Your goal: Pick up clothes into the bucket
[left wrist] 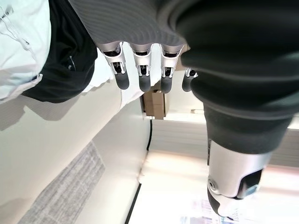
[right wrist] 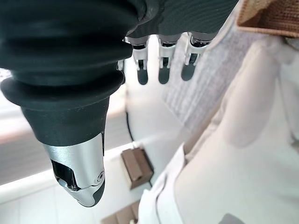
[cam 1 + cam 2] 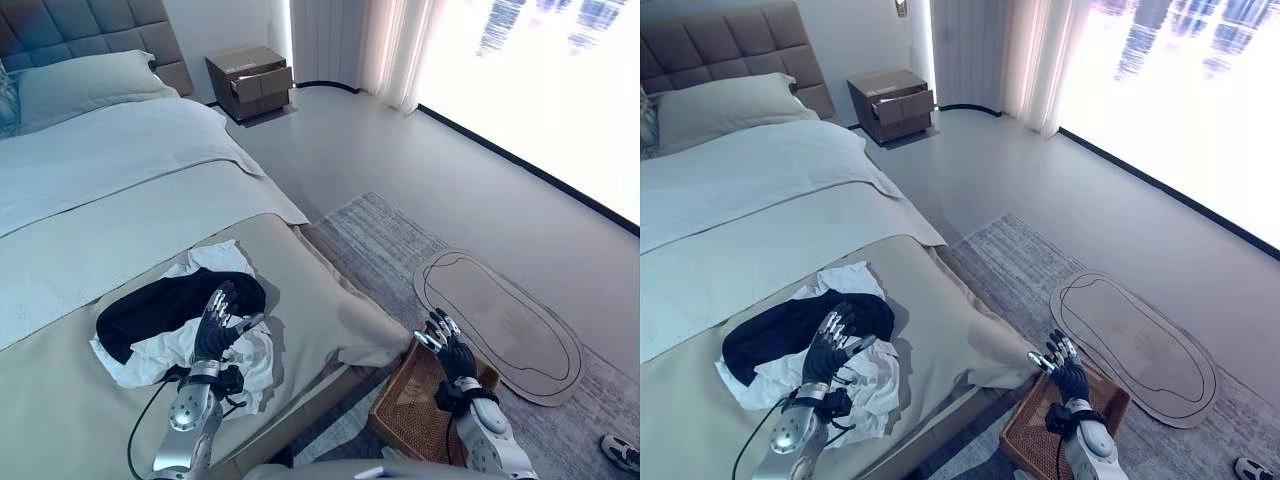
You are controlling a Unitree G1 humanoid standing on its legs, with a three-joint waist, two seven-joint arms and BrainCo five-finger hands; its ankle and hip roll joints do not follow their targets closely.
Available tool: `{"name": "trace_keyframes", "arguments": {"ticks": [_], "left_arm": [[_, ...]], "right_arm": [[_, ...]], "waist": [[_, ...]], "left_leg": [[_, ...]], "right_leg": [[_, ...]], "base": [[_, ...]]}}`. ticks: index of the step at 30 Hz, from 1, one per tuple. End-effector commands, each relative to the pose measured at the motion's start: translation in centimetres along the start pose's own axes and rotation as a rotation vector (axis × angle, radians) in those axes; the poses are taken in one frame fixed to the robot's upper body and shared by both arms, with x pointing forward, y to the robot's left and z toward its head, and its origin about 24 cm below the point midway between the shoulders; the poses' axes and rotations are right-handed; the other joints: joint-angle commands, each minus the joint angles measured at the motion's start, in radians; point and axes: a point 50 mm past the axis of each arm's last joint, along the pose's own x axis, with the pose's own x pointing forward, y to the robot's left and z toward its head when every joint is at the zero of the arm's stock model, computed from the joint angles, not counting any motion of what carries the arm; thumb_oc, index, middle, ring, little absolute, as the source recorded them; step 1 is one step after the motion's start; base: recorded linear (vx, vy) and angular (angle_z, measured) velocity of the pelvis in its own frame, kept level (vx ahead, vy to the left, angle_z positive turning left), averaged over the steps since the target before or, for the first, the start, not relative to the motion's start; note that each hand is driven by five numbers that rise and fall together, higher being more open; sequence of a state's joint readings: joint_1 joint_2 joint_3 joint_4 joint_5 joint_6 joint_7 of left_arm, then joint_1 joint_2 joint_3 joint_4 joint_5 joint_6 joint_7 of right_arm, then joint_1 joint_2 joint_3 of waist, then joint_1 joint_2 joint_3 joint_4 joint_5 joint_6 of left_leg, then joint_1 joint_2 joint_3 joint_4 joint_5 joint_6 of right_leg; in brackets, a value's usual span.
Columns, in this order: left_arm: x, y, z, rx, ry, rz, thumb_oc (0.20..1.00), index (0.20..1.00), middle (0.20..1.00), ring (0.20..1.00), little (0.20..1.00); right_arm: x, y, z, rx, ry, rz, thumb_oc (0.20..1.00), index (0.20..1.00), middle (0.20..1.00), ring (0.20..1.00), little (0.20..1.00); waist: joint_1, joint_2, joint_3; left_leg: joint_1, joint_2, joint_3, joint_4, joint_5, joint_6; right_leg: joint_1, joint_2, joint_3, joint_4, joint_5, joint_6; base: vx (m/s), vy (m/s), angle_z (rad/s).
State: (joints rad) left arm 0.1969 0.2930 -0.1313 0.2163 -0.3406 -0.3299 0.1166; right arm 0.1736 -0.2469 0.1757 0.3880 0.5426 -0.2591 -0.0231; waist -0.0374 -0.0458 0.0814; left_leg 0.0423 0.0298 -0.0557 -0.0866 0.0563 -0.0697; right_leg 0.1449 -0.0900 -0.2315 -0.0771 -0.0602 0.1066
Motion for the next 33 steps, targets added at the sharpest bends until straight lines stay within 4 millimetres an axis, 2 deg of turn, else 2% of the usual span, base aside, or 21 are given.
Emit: {"name": "trace_keyframes", "arguments": {"ticks": [1,5,9,18,19,20,22,27,28,29,30,31,33], "left_arm": [[1.2,0.4,2.8,0.019,-0.131,-0.01,1.0,1.0,1.0,1.0,1.0],[1.2,0.6,2.7,0.024,-0.127,0.0,1.0,1.0,1.0,1.0,1.0],[1.0,1.1,2.3,0.099,-0.11,0.012,1.0,1.0,1.0,1.0,1.0],[0.9,3.7,0.4,0.531,-0.026,0.064,1.0,1.0,1.0,1.0,1.0],[0.9,3.7,0.4,0.532,-0.027,0.064,1.0,1.0,1.0,1.0,1.0],[1.3,4.2,0.5,0.638,-0.033,0.064,1.0,1.0,1.0,1.0,1.0],[1.9,4.4,0.8,0.716,-0.048,0.073,1.0,1.0,1.0,1.0,1.0],[3.7,4.8,2.2,0.789,-0.119,0.148,1.0,1.0,1.0,1.0,1.0],[4.7,4.5,3.6,0.781,-0.185,0.193,1.0,1.0,1.0,1.0,1.0],[4.8,4.5,3.7,0.78,-0.188,0.194,1.0,1.0,1.0,1.0,1.0],[5.2,4.4,4.3,0.774,-0.214,0.21,1.0,1.0,1.0,1.0,1.0],[6.2,4.1,5.8,0.79,-0.284,0.248,1.0,1.0,1.0,1.0,1.0],[6.9,3.9,7.2,0.808,-0.347,0.282,1.0,1.0,1.0,1.0,1.0]], "right_arm": [[0.8,1.9,2.8,0.032,-0.141,0.068,1.0,1.0,1.0,1.0,1.0],[0.8,1.9,2.7,0.028,-0.135,0.071,1.0,1.0,1.0,1.0,1.0],[0.6,1.8,2.5,0.022,-0.127,0.07,1.0,1.0,1.0,1.0,1.0],[0.7,1.5,2.6,-0.035,-0.119,0.107,1.0,1.0,1.0,1.0,1.0],[0.7,1.5,2.6,-0.035,-0.12,0.107,1.0,1.0,1.0,1.0,1.0],[0.9,1.5,2.8,-0.043,-0.126,0.114,1.0,1.0,1.0,1.0,1.0],[1.0,1.4,2.9,-0.049,-0.13,0.114,1.0,1.0,1.0,1.0,1.0],[2.2,1.8,4.6,-0.085,-0.186,0.129,1.0,1.0,1.0,1.0,1.0],[3.0,2.1,6.2,-0.095,-0.242,0.13,1.0,1.0,1.0,1.0,1.0],[3.1,2.1,6.3,-0.095,-0.245,0.13,1.0,1.0,1.0,1.0,1.0],[3.4,2.3,7.0,-0.097,-0.268,0.134,1.0,1.0,1.0,1.0,1.0],[3.9,2.7,8.5,-0.098,-0.324,0.135,1.0,1.0,1.0,1.0,1.0],[4.1,3.0,9.9,-0.102,-0.379,0.135,1.0,1.0,1.0,1.0,1.0]], "waist": [[0.015,-0.029,-0.005],[0.013,-0.027,-0.003],[0.013,-0.026,-0.001],[0.019,-0.034,0.021],[0.02,-0.034,0.021],[0.02,-0.037,0.032],[0.018,-0.039,0.053],[0.013,-0.048,0.143],[0.01,-0.052,0.209],[0.01,-0.051,0.204],[0.009,-0.05,0.226],[0.002,-0.053,0.262],[-0.003,-0.054,0.277]], "left_leg": [[0.022,0.065,0.108,0.004,-0.039,-0.008],[0.023,0.064,0.106,0.003,-0.041,-0.008],[0.022,0.062,0.104,0.005,-0.043,-0.006],[0.005,0.046,0.114,0.082,-0.09,0.005],[0.004,0.045,0.114,0.085,-0.092,0.006],[-0.012,0.042,0.117,0.108,-0.101,0.007],[-0.036,0.04,0.119,0.138,-0.109,0.005],[-0.137,0.03,0.114,0.227,-0.125,0.007],[-0.229,0.026,0.11,0.3,-0.133,0.013],[-0.244,0.026,0.11,0.312,-0.138,0.014],[-0.286,0.026,0.108,0.344,-0.141,0.015],[-0.382,0.025,0.098,0.41,-0.148,0.017],[-0.487,0.021,0.087,0.482,-0.159,0.021]], "right_leg": [[-0.073,-0.12,-0.067,-0.01,0.148,0.08],[-0.07,-0.121,-0.067,-0.01,0.148,0.08],[-0.067,-0.12,-0.068,-0.01,0.149,0.079],[-0.065,-0.143,-0.055,0.003,0.158,0.087],[-0.065,-0.144,-0.055,0.003,0.158,0.087],[-0.076,-0.153,-0.05,0.022,0.155,0.089],[-0.09,-0.164,-0.051,0.041,0.15,0.09],[-0.186,-0.187,-0.035,0.105,0.148,0.088],[-0.278,-0.205,-0.016,0.173,0.144,0.084],[-0.292,-0.206,-0.014,0.182,0.141,0.084],[-0.34,-0.216,-0.005,0.213,0.136,0.081],[-0.432,-0.225,0.013,0.273,0.126,0.074],[-0.522,-0.23,0.023,0.338,0.107,0.065]], "base": [[0.0,0.0,0.0],[0.0,0.0,0.0],[0.0,0.0,0.0],[0.03,0.016,-0.02],[0.02,0.034,-0.08],[0.0,0.038,-0.09],[-0.04,0.043,-0.12],[-0.17,0.034,-0.04],[-0.3,0.059,-0.05],[-0.32,0.054,-0.1],[-0.24,0.025,-0.08],[-0.29,0.023,-0.03],[-0.17,0.009,0.06]]}}
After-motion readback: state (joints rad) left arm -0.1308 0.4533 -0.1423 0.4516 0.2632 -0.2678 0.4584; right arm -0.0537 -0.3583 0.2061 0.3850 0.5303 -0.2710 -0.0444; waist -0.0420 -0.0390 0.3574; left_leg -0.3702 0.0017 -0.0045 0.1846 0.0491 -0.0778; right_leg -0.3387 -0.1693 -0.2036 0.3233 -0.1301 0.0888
